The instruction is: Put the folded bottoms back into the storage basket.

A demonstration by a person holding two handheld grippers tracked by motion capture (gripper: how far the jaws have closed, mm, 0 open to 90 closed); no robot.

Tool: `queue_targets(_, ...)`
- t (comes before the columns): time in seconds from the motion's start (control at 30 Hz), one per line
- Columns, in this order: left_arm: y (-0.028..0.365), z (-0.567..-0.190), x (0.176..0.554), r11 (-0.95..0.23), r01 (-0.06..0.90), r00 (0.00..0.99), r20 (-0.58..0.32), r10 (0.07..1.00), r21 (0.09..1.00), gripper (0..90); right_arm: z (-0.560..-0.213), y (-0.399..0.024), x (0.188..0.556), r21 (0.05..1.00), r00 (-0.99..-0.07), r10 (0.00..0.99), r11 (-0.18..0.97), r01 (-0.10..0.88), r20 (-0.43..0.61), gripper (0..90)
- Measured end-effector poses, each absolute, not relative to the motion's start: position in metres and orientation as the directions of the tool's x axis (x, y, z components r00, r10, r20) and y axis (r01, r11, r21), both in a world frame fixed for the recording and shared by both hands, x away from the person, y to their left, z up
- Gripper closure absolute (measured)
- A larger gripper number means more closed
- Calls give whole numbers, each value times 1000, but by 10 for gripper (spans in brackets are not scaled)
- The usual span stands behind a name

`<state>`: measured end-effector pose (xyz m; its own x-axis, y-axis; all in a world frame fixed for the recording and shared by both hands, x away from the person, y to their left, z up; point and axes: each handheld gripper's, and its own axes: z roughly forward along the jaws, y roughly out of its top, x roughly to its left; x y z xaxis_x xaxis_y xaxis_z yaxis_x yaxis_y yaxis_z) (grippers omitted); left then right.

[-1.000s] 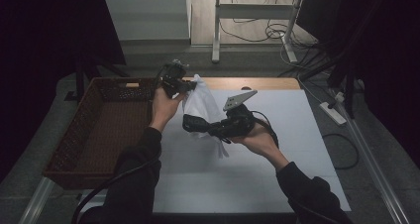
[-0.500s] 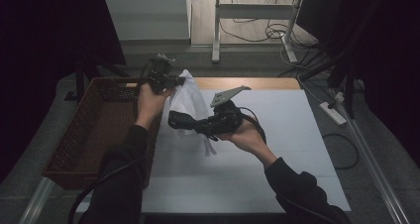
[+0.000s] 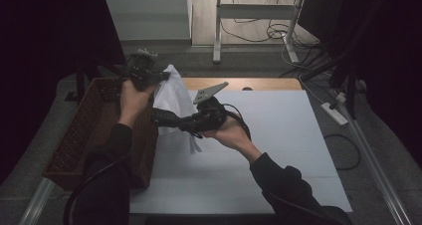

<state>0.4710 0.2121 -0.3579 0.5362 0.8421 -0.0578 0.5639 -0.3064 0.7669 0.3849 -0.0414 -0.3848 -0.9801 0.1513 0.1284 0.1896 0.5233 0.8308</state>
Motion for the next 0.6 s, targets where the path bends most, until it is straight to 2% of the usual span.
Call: queue_targets(0.6, 252, -329, 466, -273, 538, 483, -25, 875, 798, 832, -368, 1, 390, 860, -987, 124, 488, 148, 100, 773)
